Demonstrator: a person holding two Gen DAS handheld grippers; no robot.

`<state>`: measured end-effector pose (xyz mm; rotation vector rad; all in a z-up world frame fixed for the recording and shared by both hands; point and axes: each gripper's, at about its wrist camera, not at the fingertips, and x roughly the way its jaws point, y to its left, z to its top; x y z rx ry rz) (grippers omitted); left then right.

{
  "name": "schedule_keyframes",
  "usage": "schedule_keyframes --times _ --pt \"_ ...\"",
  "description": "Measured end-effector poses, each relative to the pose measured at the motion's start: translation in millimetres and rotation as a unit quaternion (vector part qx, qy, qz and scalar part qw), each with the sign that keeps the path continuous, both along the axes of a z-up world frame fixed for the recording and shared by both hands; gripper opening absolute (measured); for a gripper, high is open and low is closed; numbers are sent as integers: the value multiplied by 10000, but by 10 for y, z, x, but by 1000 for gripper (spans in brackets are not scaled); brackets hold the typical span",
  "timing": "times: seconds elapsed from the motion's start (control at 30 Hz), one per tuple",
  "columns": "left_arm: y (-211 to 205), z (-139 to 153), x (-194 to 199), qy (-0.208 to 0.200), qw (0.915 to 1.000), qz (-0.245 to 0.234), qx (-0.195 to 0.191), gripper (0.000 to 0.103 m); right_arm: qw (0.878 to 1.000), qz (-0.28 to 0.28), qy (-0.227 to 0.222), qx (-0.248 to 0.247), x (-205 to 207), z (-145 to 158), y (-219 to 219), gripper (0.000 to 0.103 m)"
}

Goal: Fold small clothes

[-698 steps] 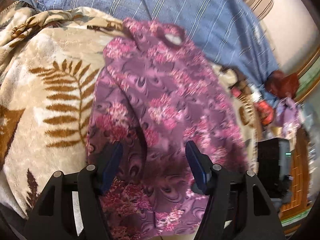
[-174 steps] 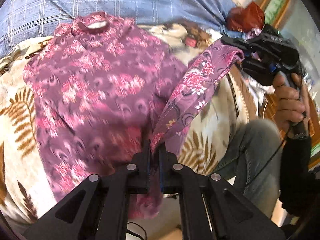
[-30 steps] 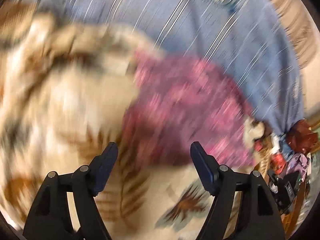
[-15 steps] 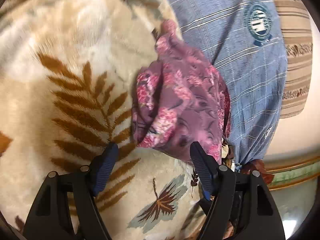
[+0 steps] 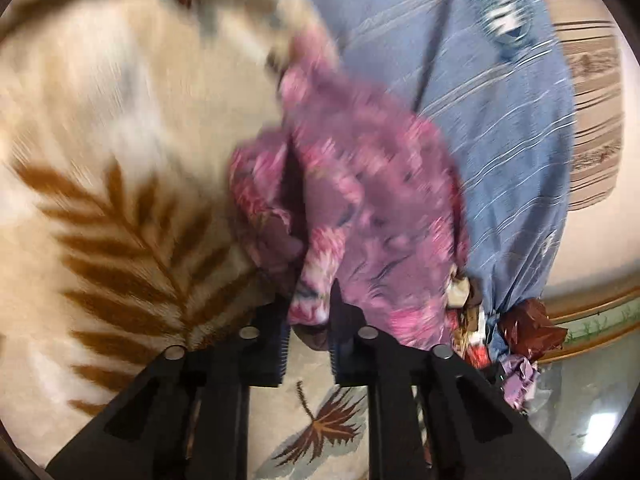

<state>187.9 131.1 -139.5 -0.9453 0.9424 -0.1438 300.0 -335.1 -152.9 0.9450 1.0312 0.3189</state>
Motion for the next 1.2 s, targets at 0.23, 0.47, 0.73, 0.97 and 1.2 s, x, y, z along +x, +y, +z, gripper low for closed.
schedule_keyframes --times 0.23,0.47,0.73,0.97,1.2 --pt "31 774 -861 -811 9953 -21 527 8 9987 207 -308 -339 -784 648 -83 10" --pt "238 -335 -1298 886 9959 -14 156 9 9949 481 790 -414 -1779 -140 -155 8" --pt "180 28 -1298 289 9934 68 1109 16 9982 498 313 -100 -1762 121 -310 12" --pt "398 -151 -1321 565 9935 340 926 29 9989 -59 443 170 -1841 52 -547 38" --pt "186 -156 -1226 502 9952 137 825 20 9977 31 351 -575 -1808 109 -479 15"
